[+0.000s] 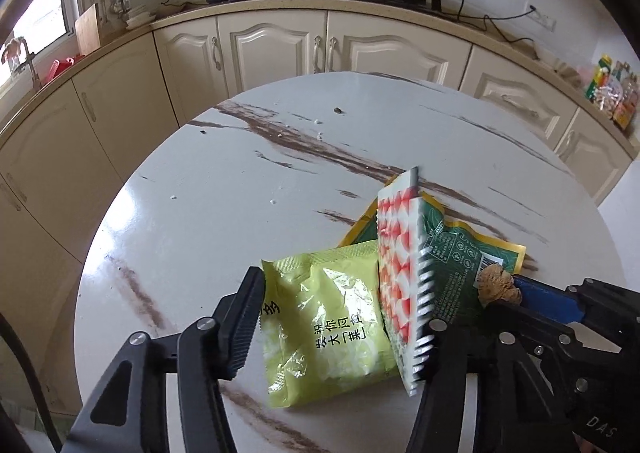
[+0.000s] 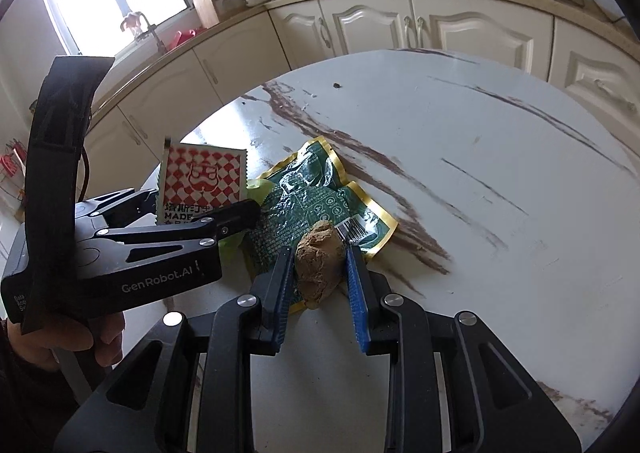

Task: Collect trash
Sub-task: 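Grasp the red-checkered packet with the left tool while the right tool grasps the brown nut, then lift the packet and nut and carry them over the blue bucket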

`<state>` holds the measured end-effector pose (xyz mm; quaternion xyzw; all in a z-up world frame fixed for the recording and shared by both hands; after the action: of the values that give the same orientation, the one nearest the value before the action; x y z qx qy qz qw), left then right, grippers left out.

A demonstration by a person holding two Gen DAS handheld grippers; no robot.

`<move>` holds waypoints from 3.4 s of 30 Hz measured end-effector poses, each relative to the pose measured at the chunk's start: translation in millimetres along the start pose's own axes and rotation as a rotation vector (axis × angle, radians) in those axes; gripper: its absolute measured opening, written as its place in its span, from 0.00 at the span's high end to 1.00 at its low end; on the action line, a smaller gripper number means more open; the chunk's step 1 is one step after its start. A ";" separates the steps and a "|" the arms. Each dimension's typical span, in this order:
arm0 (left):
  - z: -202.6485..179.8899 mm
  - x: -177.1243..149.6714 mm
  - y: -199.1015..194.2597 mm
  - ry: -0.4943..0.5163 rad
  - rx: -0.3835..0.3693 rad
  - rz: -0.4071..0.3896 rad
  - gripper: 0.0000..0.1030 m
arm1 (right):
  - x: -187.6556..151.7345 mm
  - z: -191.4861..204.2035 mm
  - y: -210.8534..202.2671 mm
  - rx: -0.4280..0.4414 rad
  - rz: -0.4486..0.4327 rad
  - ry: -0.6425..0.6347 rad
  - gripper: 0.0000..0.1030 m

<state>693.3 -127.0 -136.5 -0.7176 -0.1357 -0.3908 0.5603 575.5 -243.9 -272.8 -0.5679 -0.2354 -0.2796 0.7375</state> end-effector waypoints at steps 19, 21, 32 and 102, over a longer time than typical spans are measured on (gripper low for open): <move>14.6 -60.5 -101.7 -0.001 -0.253 -0.034 0.71 | -23.0 21.3 -25.5 -0.009 0.016 -0.007 0.76; 12.0 -72.6 -111.3 0.018 -0.261 -0.032 0.69 | -32.0 25.1 -31.8 -0.012 0.017 -0.002 0.76; -0.6 -110.1 -164.9 0.075 -0.276 -0.018 0.80 | -64.5 45.9 -64.5 -0.022 0.005 0.005 0.76; 393.8 -300.8 -210.0 -0.555 0.123 -0.060 1.00 | -103.9 390.5 202.0 0.294 0.227 -0.303 0.76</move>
<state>523.5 375.1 -230.7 -0.7576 -0.3284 -0.1867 0.5323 625.1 189.8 -389.1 -0.5125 -0.3162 -0.0694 0.7953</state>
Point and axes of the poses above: each gripper's, at about its wrist camera, not at the fingertips, and y roughly the way its jaws point, z to its left, x to its top, the point moved 4 cm from there along y, roughly the way its jaws point, and after that the axes turned 7 degrees about -z, right-handed, at the moved point
